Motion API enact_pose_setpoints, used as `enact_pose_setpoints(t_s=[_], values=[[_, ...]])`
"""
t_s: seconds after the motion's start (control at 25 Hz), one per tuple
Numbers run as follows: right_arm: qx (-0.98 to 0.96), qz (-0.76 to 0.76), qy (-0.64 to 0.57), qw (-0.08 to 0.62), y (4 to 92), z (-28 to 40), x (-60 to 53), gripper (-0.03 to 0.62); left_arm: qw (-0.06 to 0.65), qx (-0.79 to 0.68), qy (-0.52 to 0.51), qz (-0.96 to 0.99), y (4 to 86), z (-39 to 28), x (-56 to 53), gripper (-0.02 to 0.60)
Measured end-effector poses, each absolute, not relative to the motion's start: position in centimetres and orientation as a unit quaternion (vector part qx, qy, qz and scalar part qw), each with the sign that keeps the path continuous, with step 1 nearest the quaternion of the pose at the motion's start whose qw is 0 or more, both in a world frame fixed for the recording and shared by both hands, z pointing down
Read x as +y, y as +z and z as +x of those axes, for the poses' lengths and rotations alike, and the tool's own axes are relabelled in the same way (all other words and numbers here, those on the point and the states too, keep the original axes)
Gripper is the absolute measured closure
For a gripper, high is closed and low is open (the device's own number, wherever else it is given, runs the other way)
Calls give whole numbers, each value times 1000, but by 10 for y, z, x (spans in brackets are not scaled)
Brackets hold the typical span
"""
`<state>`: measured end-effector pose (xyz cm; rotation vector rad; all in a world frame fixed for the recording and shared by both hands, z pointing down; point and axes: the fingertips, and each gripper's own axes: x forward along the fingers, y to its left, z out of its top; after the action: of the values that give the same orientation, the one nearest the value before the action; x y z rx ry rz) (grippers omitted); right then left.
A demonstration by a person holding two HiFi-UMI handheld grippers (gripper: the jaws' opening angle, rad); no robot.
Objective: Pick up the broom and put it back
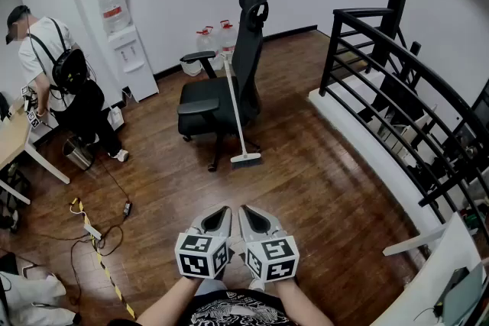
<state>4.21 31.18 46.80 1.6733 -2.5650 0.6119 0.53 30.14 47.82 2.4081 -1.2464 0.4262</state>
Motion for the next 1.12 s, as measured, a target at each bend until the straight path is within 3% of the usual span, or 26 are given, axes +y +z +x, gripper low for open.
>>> enact_pose_setpoints(t_s=[1.12], values=[[-816,552,166,51,462,6,100,562,226,-424,102,871,478,-25,83,577]])
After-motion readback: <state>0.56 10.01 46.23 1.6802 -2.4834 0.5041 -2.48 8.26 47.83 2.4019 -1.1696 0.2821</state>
